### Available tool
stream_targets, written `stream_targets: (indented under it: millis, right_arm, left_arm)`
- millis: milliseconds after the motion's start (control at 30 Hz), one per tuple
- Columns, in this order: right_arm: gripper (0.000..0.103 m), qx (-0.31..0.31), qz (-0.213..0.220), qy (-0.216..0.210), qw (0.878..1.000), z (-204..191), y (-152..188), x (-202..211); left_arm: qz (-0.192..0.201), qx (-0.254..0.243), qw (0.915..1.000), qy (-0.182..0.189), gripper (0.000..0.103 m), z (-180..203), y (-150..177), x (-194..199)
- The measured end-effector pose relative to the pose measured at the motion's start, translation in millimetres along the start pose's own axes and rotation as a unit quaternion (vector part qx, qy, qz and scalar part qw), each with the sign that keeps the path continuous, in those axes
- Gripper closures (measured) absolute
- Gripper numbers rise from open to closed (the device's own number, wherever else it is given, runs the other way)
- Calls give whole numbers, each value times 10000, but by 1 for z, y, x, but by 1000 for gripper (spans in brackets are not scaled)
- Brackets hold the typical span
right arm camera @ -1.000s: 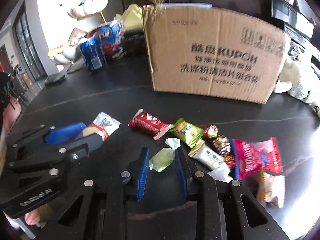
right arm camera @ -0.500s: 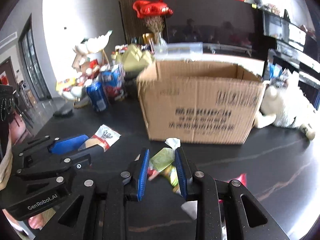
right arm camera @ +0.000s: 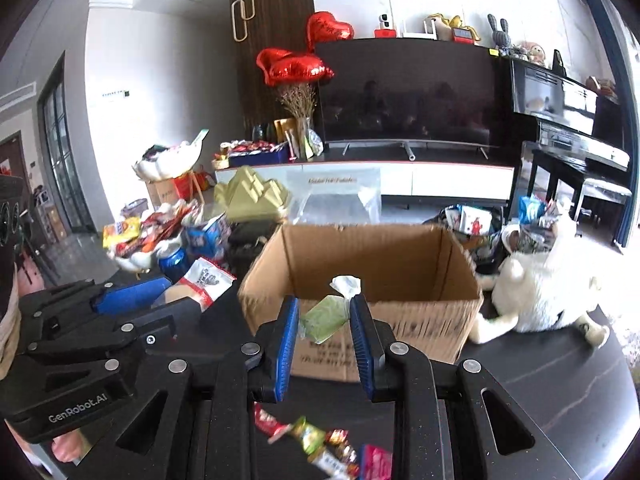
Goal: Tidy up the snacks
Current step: 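Carry both items over the box and open both grippers to drop them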
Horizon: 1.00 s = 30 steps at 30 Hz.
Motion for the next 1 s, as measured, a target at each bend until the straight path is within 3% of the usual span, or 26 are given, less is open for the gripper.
stream_targets:
  millis: [467,567,633,700,1000]
  right_arm:
    - [75,-89,-191,185,9996,41,-34,-47]
    - [74,-125,-228,181,9995,46,-37,-57]
    - [70,-137,-257,156,9995,48,-38,-62]
    - [57,-109,-269,311,9991,52,-36,-63]
    - [54,43,-372,53,9993,28,-9,-41]
  left_arm:
    - [-436,64,9990,118,66,2,-46,-66]
    - [-459,-8,9989,-8,64,0,-52,-78]
    - [-454,-16,9989,-95,54,-2,-51,-80]
    - [-421,11,9991,-85,50,-5,-50,-78]
    - [-184,-56,9997,-169,40,-5,-22,-36]
Point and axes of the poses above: each gripper's, at about its wrist camera, not at the fingertips, and x roughly against the way its jaws point, z to its right, y to its underside, the point moved 10 cm from there along -x, roughly the way its jaws point, and after that the axes turned 1 degree about -z, right-handed, at the moved point
